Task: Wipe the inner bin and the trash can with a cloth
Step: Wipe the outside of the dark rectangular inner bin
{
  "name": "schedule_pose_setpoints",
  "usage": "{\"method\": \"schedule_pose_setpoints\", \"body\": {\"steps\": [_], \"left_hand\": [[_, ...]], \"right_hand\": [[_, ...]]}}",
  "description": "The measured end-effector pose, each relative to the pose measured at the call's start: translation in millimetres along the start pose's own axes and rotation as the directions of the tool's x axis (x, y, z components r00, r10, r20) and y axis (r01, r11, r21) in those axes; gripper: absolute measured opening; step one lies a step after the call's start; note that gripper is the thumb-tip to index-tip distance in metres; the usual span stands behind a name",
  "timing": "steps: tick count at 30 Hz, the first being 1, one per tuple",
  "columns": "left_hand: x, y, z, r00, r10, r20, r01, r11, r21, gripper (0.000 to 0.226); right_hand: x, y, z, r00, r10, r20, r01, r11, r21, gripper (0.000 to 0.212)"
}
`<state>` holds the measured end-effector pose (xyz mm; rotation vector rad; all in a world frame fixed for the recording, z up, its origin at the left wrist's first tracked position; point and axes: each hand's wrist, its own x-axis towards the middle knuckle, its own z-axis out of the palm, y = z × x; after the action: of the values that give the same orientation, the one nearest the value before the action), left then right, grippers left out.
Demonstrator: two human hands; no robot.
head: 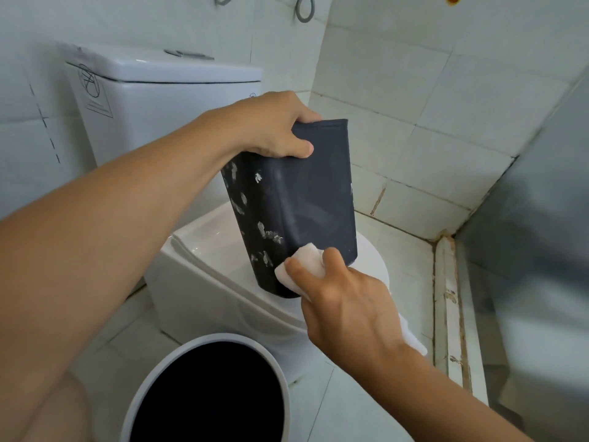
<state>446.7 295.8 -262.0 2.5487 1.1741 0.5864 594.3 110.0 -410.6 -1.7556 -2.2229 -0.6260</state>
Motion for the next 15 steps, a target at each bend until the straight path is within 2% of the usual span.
{"method": "schedule_pose_setpoints", "body": {"steps": [3,5,11,13,15], "left_hand": [[0.0,-5.0,-0.3,1.0,-0.02,-0.009,0.02,1.0,-0.016,0.044],[-0.3,-5.6,-0.5,1.0,-0.024,-0.009,0.024,1.0,-0.018,0.044],[-1.0,-7.9,-0.5,1.0,-0.023,-0.002,0.023,0.999,-0.04,0.042],[-0.7,-9.0,-0.9,1.0,-0.025,-0.006,0.025,0.999,-0.034,0.042],[-1.6,-10.7,-1.2,0.999,-0.034,-0.009,0.034,0.999,-0.04,0.041]], "right_hand": [[18.2,-1.1,-3.0,0.993,0.043,-0.108,-0.041,0.999,0.022,0.053],[24.2,0.0,-2.8,0.992,0.04,-0.124,-0.037,0.999,0.025,0.057],[-8.5,5.6,11.0,0.988,-0.137,0.068,0.134,0.99,0.043,0.051],[-7.2,7.7,9.3,0.996,-0.09,0.021,0.088,0.993,0.08,0.048],[5.8,9.3,4.3,0.994,-0.025,-0.111,0.04,0.991,0.129,0.047]]}}
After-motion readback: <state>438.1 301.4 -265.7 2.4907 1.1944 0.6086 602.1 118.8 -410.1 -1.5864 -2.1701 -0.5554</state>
